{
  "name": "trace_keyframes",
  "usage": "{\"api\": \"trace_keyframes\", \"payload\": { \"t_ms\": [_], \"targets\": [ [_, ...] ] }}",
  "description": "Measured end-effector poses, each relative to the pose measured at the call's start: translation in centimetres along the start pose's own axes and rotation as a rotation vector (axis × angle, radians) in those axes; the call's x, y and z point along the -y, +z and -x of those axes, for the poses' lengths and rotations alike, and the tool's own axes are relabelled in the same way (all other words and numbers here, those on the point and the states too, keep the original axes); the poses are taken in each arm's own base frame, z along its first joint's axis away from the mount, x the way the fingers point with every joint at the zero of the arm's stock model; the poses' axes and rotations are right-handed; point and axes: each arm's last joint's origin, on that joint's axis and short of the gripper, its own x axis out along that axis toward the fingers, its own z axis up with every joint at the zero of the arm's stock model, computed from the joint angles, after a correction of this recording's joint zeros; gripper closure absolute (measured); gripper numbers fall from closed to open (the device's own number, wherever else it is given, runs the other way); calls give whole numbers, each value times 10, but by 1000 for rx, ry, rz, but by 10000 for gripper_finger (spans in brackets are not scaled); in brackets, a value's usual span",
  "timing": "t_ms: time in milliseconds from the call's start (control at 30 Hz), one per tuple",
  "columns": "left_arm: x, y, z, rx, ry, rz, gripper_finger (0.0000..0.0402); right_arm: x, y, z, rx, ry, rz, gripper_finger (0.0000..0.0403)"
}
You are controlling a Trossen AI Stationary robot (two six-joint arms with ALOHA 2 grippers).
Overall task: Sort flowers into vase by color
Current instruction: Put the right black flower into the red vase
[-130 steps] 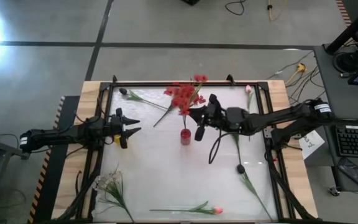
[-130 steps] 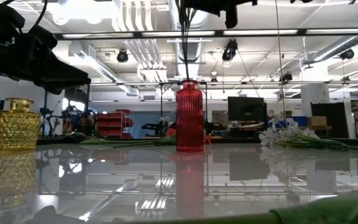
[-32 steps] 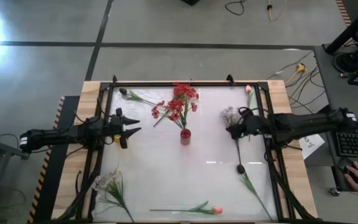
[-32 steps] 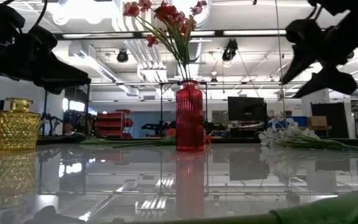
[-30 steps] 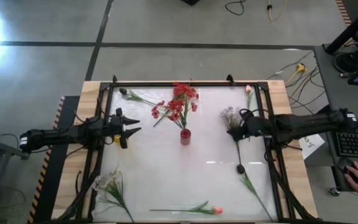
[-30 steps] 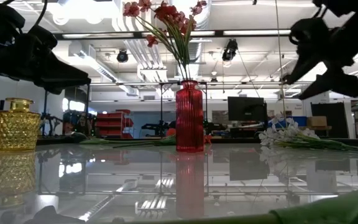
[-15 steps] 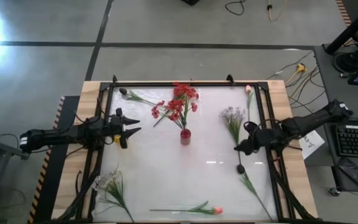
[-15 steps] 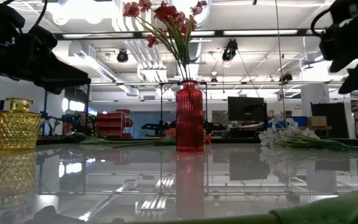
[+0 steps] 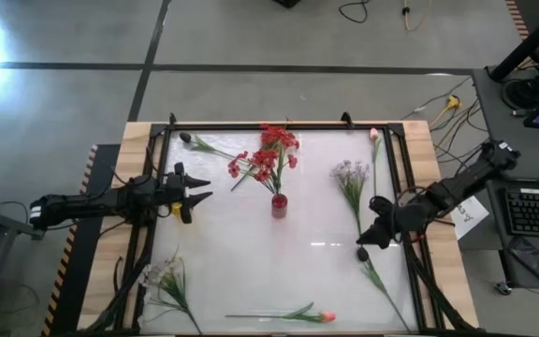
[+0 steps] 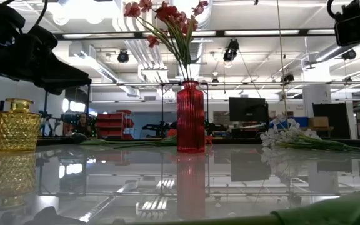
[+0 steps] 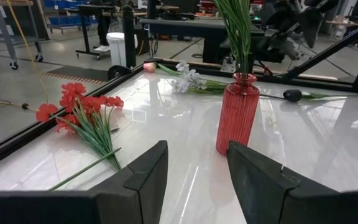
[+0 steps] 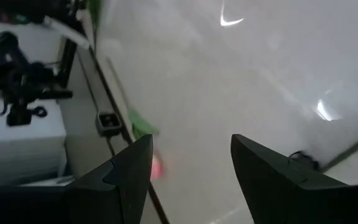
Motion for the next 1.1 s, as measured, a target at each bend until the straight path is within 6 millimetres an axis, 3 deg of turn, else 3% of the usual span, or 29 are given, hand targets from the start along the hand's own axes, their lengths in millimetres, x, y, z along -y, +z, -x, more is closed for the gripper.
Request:
{"api": "trace_keyframes", "payload": {
  "t_ms": [367, 633, 833, 1100],
  "targets": [
    [0, 0, 0, 0, 0, 0, 247, -4, -14, -31, -103, -98, 64, 193],
    [0, 0, 0, 0, 0, 0, 247, -3, -42, -44, -267, -183, 27, 193],
    [0, 0, 0, 1, 0, 0, 247, 5, -64, -51, -213, -291, -11, 193],
    [0, 0, 0, 0, 0, 0, 247, 20, -71, -66, -200, -460, 13, 193]
  ]
}}
